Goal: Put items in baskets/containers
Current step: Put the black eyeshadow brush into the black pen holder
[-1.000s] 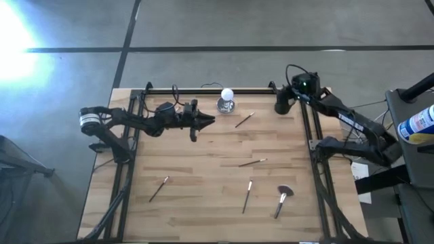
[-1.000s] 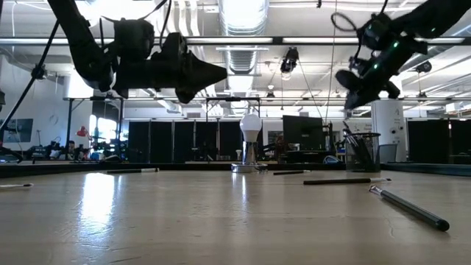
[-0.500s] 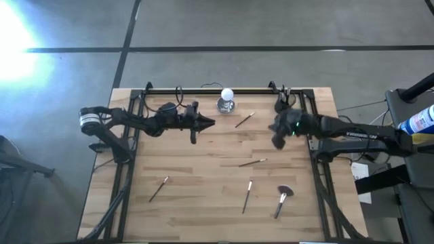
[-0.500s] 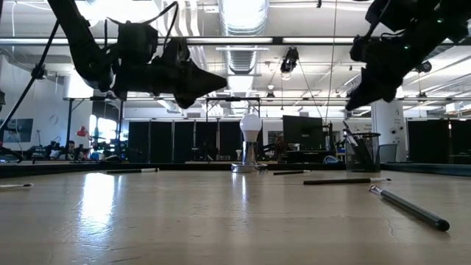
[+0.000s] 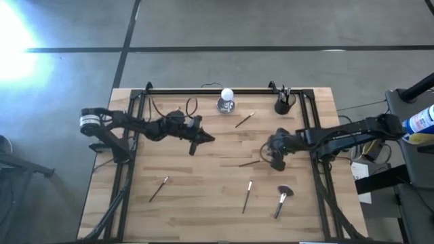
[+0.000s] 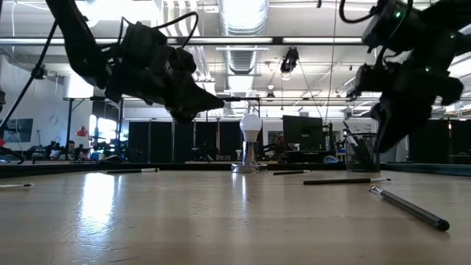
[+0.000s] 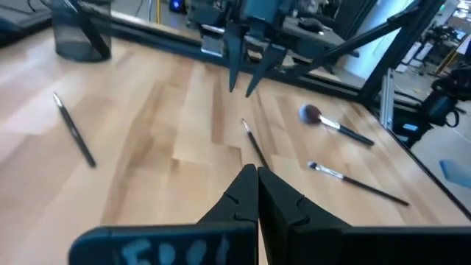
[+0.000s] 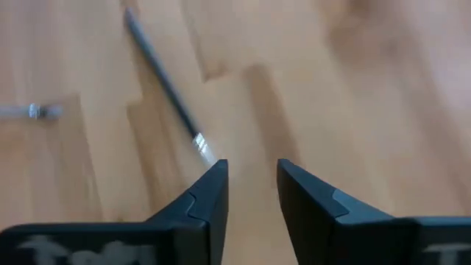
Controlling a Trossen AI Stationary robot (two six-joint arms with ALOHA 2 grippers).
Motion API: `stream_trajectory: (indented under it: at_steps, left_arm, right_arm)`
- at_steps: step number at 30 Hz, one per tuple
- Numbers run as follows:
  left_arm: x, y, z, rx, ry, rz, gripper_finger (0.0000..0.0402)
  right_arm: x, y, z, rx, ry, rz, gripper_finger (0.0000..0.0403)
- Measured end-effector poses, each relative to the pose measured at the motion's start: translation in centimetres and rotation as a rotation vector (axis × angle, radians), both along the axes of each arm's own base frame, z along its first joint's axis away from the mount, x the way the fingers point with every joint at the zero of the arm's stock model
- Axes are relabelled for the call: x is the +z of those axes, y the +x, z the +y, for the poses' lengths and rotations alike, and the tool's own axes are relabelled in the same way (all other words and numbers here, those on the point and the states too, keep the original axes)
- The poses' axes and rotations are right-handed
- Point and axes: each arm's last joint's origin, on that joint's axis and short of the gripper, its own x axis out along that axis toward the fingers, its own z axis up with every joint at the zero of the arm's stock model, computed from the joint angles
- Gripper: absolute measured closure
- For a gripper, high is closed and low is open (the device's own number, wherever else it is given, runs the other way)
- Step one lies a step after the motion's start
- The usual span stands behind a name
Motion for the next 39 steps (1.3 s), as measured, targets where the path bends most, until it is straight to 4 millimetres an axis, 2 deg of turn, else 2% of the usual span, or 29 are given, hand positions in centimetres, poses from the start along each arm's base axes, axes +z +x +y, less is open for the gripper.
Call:
stream_trajectory:
  at_steps: [6, 11, 15, 20, 25, 32, 39]
  left_arm:
    - [-0.3, 0.2, -0.8, 0.036, -0.041, 0.042, 0.0401]
    - [-0.4, 0.2, -1.0, 0.048, -0.052, 0.051, 0.0401]
    - [-0.5, 0.2, -1.0, 0.055, -0.076, 0.063, 0.0401]
    - [-0.9, 0.1, -1.0, 0.072, -0.131, 0.111, 0.0401]
    - [-1.1, 0.4, -1.1, 0.09, -0.233, 0.234, 0.0378]
    - [-0.5, 1.3, -1.4, 0.063, -0.308, 0.348, 0.0294]
    - [0.6, 2.0, -1.6, -0.017, -0.336, 0.323, 0.0267]
  right_arm:
    - [-1.9, 1.1, 0.3, 0.105, 0.043, 0.085, 0.0281]
    - [-3.0, 1.8, 0.3, 0.153, 0.018, 0.143, 0.0294]
    - [-3.6, 2.2, 0.3, 0.169, 0.014, 0.173, 0.0318]
    - [-3.9, 2.4, 0.4, 0.2, 0.021, 0.181, 0.0376]
    - [-2.4, 3.1, 0.4, 0.254, 0.008, 0.135, 0.0394]
    - [1.6, 6.1, 0.4, 0.367, -0.119, -0.008, 0.0395]
    - [4.0, 9.8, 0.4, 0.494, -0.239, -0.06, 0.0395]
